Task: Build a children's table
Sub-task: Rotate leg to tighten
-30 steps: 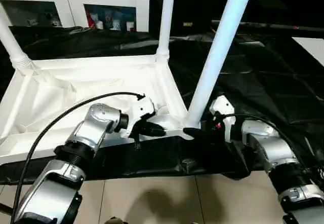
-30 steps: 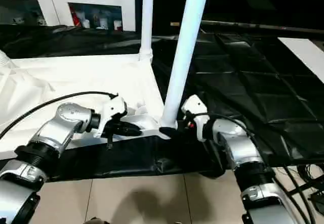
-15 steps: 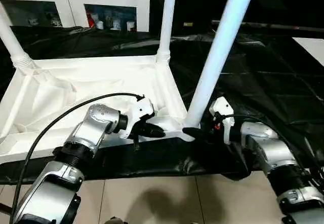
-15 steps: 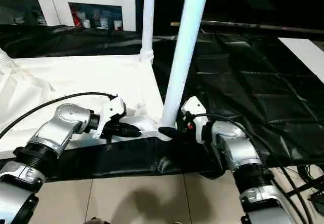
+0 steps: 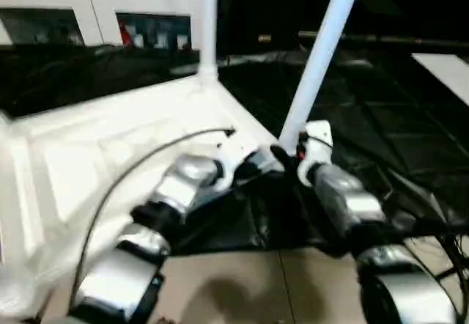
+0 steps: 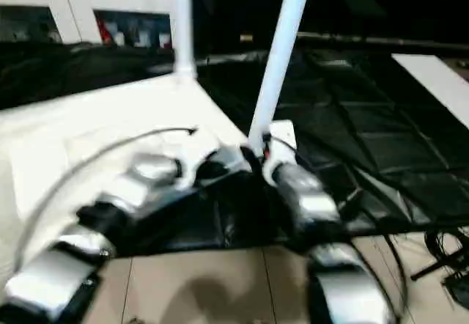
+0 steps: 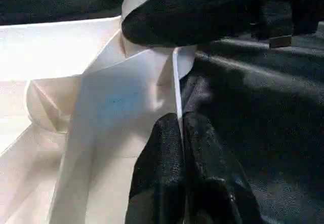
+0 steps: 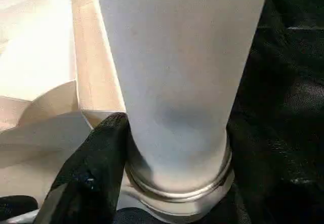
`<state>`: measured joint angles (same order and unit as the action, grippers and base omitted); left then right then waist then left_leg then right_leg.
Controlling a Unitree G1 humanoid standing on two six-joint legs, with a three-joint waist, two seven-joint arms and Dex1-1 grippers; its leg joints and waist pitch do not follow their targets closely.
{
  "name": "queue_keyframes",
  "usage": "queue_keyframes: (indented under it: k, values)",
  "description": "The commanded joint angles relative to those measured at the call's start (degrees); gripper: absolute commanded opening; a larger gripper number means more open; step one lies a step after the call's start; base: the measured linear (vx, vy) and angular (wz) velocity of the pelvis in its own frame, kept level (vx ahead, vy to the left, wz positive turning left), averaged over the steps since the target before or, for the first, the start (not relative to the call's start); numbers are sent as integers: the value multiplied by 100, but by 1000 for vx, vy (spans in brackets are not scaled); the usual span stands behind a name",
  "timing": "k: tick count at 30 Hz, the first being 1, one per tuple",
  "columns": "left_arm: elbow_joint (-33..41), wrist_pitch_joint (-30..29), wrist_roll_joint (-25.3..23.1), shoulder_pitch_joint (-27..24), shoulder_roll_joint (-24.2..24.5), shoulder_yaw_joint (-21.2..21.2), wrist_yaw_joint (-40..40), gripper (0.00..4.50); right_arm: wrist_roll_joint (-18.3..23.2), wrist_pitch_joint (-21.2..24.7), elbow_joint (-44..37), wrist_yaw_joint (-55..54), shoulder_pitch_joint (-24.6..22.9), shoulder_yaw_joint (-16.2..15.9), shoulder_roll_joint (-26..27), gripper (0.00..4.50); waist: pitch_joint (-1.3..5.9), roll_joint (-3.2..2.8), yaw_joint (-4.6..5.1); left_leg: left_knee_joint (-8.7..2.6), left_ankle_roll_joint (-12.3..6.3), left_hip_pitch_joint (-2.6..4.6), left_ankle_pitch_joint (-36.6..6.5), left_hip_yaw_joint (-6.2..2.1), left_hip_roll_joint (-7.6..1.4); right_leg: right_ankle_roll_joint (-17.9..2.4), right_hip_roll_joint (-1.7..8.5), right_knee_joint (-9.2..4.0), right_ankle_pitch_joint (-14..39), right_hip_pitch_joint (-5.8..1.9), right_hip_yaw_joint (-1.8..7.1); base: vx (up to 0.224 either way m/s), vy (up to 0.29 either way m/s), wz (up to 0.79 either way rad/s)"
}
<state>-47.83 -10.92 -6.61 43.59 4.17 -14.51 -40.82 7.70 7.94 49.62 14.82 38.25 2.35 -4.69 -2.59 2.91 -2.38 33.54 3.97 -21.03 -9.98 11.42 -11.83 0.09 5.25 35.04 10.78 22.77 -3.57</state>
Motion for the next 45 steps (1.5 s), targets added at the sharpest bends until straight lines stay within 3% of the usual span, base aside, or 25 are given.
queue_keyframes:
  k: [1, 2, 3, 4, 10, 14, 16, 17, 19, 23, 24, 27, 30, 35, 36, 39, 45]
  values:
    - [-32, 213, 100, -41, -228, -147, -189, 0, -268, 5, 210, 46, -56, -270, 77, 264, 314, 26, -7, -411, -27, 59, -1630, -94, -137, -928, 297, -539, 1946, -172, 220, 0, 0, 0]
    - [-32, 215, 99, -42, -226, -148, -191, 0, -276, -3, 207, 50, -57, -277, 77, 264, 311, 26, -2, -413, -30, 57, -1642, -92, -135, -919, 297, -544, 1966, -172, 222, 0, 0, 0]
    - [-43, 270, 85, -53, -128, -150, -262, 0, -381, -204, 46, 438, -117, -465, 37, 320, 308, 25, 1, -417, -32, 58, -1667, -94, -137, -907, 294, -548, 2011, -167, 220, 0, 0, 0]
    - [-72, 288, 83, -46, -74, -136, -284, 0, -400, -262, -24, 636, -142, -527, 11, 334, 310, 35, -3, -413, -55, 52, -1683, -95, -134, -890, 300, -554, 2042, -173, 219, 0, 0, 0]
    - [-155, 514, 79, -30, 256, -89, -618, 0, -327, -416, -337, 1422, -210, -637, -312, 388, 323, 42, -16, -406, -206, 17, -1420, -87, -139, -988, 302, -508, 1670, -211, 227, 0, 0, 0]
    - [34, 688, 160, -154, 627, -129, -1362, 0, -366, -540, -640, 2205, -372, -794, -894, 388, 331, 29, -22, -390, -253, 33, -1269, -74, -150, -1126, 293, -477, 1351, -209, 229, 0, 0, 0]
    - [90, 699, 192, -185, 688, -140, -1516, 0, -377, -554, -668, 2301, -393, -801, -978, 388, 346, 22, -35, -375, -319, 28, -1103, -66, -158, -1267, 291, -428, 977, -225, 232, 0, 0, 0]
    - [372, 767, 383, -343, 928, -157, -2149, 0, -335, -642, -813, 2888, -496, -825, -1314, 388, 355, -3, -41, -370, -351, 29, -1045, -68, -156, -1343, 282, -407, 774, -237, 228, 0, 0, 0]
    - [483, 770, 469, -406, 1031, -156, -2408, 0, -285, -641, -915, 3208, -554, -813, -1450, 388, 364, 8, -49, -349, -489, 20, -883, -52, -163, -1488, 274, -350, 332, -258, 234, 0, 0, 0]
    - [741, 675, 624, -536, 1283, -188, -3015, 0, -289, -633, -1149, 3913, -726, -1023, -1748, 388, 354, 0, -105, -343, -581, 50, -825, -36, -182, -1625, 278, -324, 201, -248, 235, 0, 0, 0]
    - [810, 640, 672, -565, 1327, -179, -3145, 0, -287, -655, -1174, 4015, -760, -1076, -1784, 388, 352, 29, -105, -342, -575, 47, -831, -33, -181, -1625, 273, -324, 230, -253, 231, 0, 0, 0]
    - [910, 583, 747, -606, 1369, -173, -3316, 0, -171, -623, -1250, 4192, -804, -1096, -1758, 388, 333, 10, -120, -359, -489, 59, -985, -38, -193, -1572, 291, -351, 556, -238, 233, 0, 0, 0]
    - [1065, 504, 834, -662, 1382, -169, -3438, 0, -32, -599, -1396, 4467, -849, -1116, -1681, 388, 325, 35, -117, -372, -360, 60, -1135, -43, -195, -1460, 299, -380, 898, -229, 242, 0, 0, 0]
    - [1173, 461, 873, -695, 1390, -183, -3491, 0, 22, -653, -1452, 4713, -890, -1130, -1665, 388, 328, 43, -116, -368, -349, 51, -1074, -48, -189, -1411, 301, -376, 900, -228, 245, 0, 0, 0]
    - [1194, 446, 879, -701, 1390, -181, -3499, 0, 59, -634, -1465, 4767, -901, -1129, -1667, 362, 329, 47, -113, -366, -366, 54, -1055, -45, -186, -1414, 294, -373, 885, -223, 242, 0, 0, 0]
    - [1228, 428, 881, -726, 1397, -172, -3517, 0, 167, -556, -1506, 4937, -949, -1121, -1682, 354, 334, 44, -118, -360, -406, 50, -991, -45, -186, -1436, 291, -361, 776, -232, 242, 0, 0, 0]
    - [1272, 400, 873, -755, 1407, -175, -3518, 0, 221, -513, -1489, 5076, -996, -1072, -1683, 288, 336, 45, -124, -348, -434, 49, -919, -38, -179, -1457, 287, -355, 731, -229, 240, 0, 0, 0]
